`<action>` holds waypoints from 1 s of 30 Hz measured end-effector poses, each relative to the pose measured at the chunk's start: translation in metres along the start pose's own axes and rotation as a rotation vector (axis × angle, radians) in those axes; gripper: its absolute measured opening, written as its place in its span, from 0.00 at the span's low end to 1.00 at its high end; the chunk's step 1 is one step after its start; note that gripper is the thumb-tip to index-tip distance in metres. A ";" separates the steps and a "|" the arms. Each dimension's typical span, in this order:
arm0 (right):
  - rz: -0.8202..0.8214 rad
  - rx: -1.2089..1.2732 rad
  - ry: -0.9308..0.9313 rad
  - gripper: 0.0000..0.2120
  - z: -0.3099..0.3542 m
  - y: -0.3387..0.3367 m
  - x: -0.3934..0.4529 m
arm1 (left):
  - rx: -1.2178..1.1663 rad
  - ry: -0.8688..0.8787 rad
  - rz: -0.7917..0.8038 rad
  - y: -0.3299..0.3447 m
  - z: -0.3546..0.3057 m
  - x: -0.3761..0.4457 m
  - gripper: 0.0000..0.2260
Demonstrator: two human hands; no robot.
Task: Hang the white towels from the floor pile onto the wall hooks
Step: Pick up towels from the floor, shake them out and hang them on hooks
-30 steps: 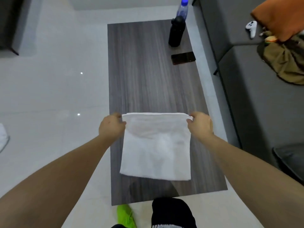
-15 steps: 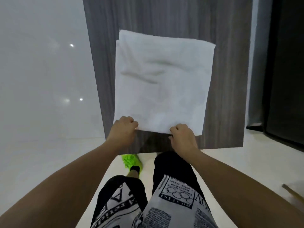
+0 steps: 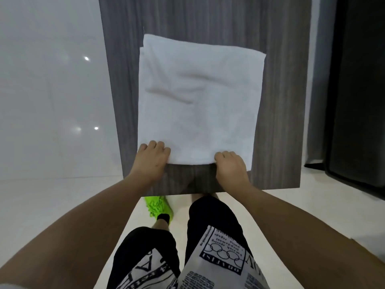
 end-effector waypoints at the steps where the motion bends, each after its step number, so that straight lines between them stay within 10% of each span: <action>1: 0.032 -0.013 0.012 0.11 -0.002 0.002 0.002 | 0.008 -0.004 0.004 -0.001 -0.001 0.003 0.13; 6: 0.198 -0.088 0.084 0.08 -0.016 0.021 0.001 | -0.033 -0.044 -0.009 -0.003 -0.004 -0.001 0.08; 16: 0.003 0.027 0.111 0.14 0.029 -0.124 0.010 | -0.040 -0.112 -0.282 -0.147 0.025 -0.070 0.04; 30: -0.523 -0.105 -0.405 0.05 0.302 -0.373 -0.093 | -0.242 -0.568 -0.964 -0.319 0.120 -0.416 0.04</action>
Point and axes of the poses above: each hand's wrist, its own x-axis towards the middle knuckle, its own y-axis out of the palm, z = x × y, the point moved 9 cm from there along x, towards the middle knuckle, and after that the axes turned 9 degrees about y, right-handed, at the moved point
